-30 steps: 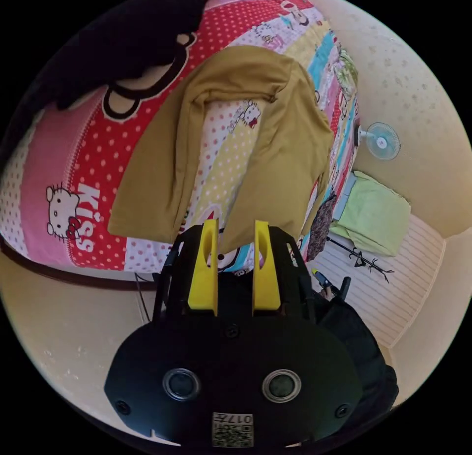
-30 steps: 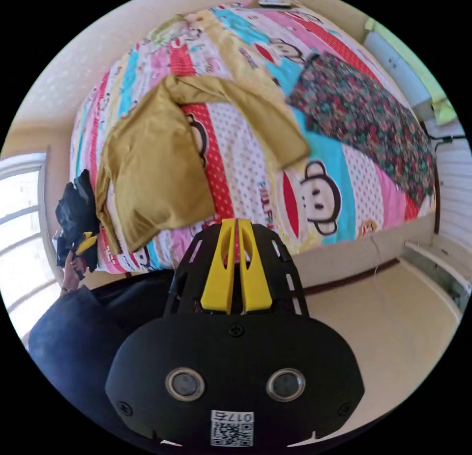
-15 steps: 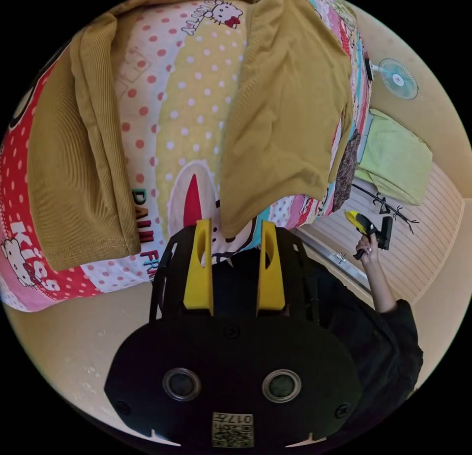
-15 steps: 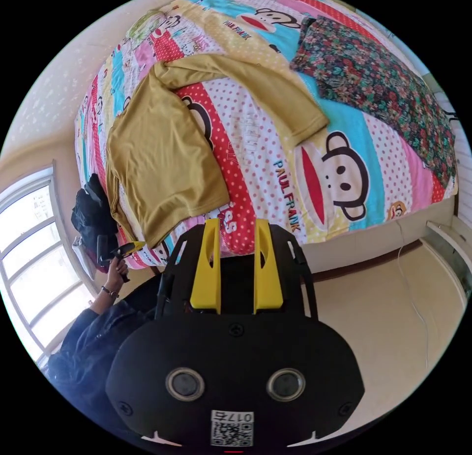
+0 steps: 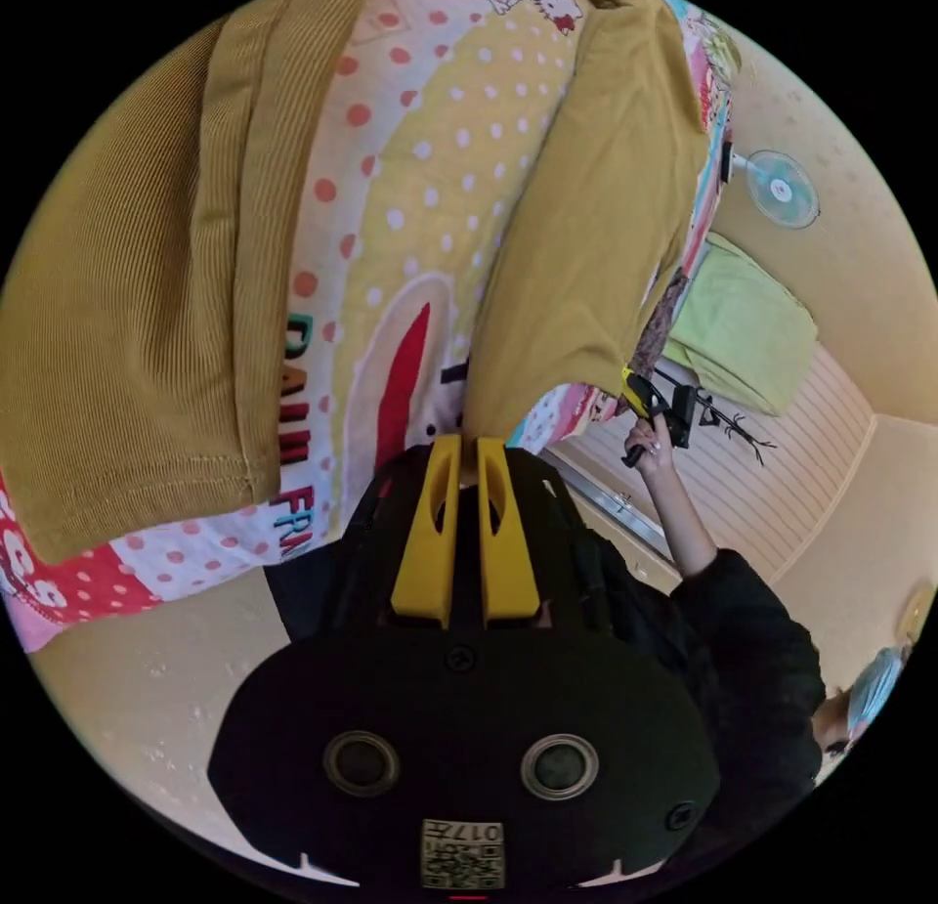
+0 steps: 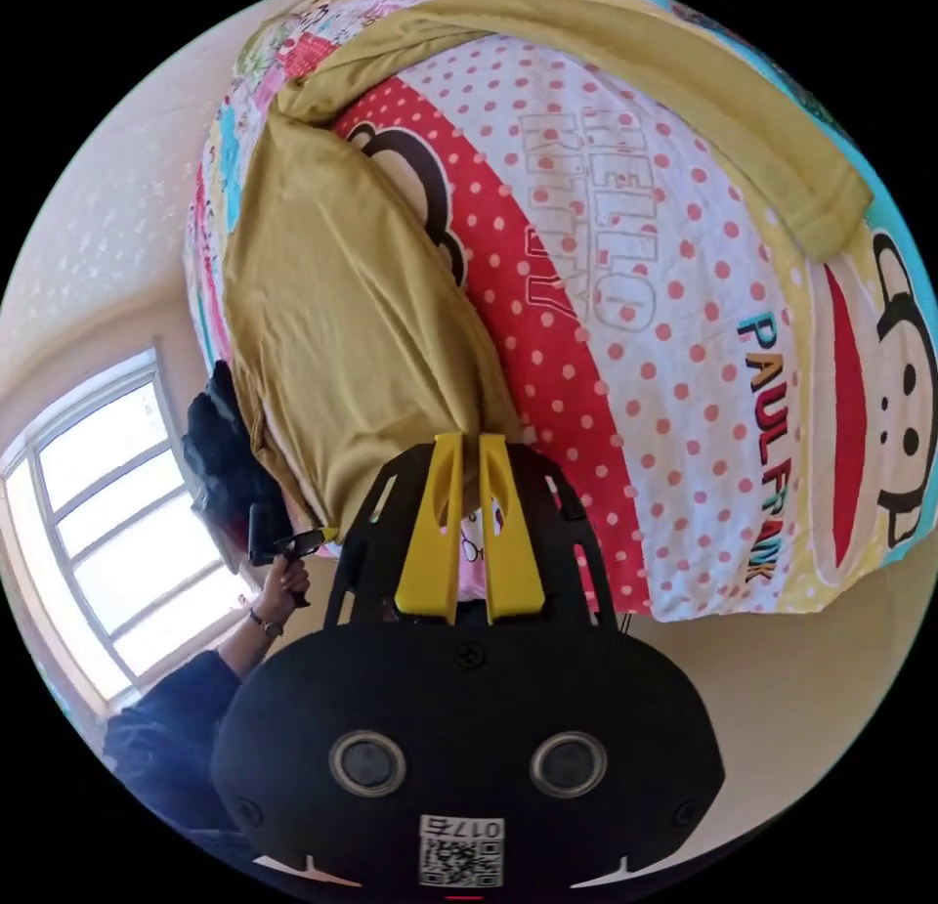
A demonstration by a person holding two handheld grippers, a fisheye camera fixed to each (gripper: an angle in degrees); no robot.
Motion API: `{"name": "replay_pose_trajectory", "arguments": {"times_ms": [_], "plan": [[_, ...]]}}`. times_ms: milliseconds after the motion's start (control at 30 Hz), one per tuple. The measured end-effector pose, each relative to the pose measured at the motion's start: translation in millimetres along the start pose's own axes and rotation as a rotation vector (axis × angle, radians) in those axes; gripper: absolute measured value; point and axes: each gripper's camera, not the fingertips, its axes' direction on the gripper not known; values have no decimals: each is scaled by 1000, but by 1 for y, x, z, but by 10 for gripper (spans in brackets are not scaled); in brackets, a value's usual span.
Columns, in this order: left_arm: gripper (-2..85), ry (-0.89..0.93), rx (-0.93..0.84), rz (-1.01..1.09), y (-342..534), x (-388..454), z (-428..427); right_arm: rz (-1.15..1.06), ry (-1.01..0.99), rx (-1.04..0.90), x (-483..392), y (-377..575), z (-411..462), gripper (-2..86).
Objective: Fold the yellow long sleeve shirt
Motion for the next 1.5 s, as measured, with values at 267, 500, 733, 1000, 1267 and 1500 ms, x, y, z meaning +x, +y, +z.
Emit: {"name": "replay_pose_trajectory", "arguments": {"times_ms": [267,500,733,1000,1267,1500], "plan": [[42,-118,-85,-118,44,15,3,-152,165,-198,10,37,-38,28],[55,-3,125,-425,76,0,-11,52,120,193,67,-17,-126,84],[55,-237,7,-376,59,51,-8,-219,438,189,53,-124,-137,101],[55,-302,-27,-238,17,127,12,-367,141,-172,61,-186,-177,27],[55,-283,-51,-223,-11,156,54,-314,-517,264,194,-202,-351,28],[55,-305,-94,-250,-8,153,69,302,-628,628,369,-172,-335,69]]}}
